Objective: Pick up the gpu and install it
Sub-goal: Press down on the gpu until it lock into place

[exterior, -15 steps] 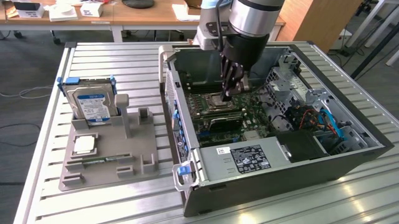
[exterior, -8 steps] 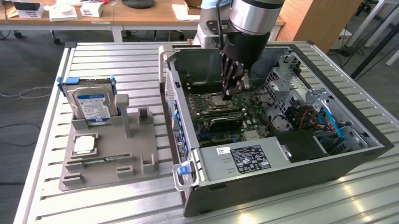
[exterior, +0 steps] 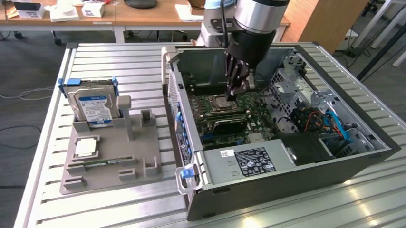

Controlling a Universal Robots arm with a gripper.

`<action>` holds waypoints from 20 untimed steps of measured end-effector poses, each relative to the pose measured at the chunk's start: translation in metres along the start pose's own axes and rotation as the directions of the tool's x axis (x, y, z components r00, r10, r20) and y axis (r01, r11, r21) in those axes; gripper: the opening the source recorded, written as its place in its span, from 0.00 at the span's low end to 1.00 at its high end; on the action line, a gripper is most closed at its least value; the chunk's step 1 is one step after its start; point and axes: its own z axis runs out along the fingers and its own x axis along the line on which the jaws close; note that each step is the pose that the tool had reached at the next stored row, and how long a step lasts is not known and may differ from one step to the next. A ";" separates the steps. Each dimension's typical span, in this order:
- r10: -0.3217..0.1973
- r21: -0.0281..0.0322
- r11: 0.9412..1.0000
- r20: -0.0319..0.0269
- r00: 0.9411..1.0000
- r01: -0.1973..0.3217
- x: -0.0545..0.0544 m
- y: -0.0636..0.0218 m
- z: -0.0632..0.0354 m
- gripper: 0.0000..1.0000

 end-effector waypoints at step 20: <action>0.000 0.000 1.000 0.001 1.000 0.000 0.000 -0.0040 0.0006 0.11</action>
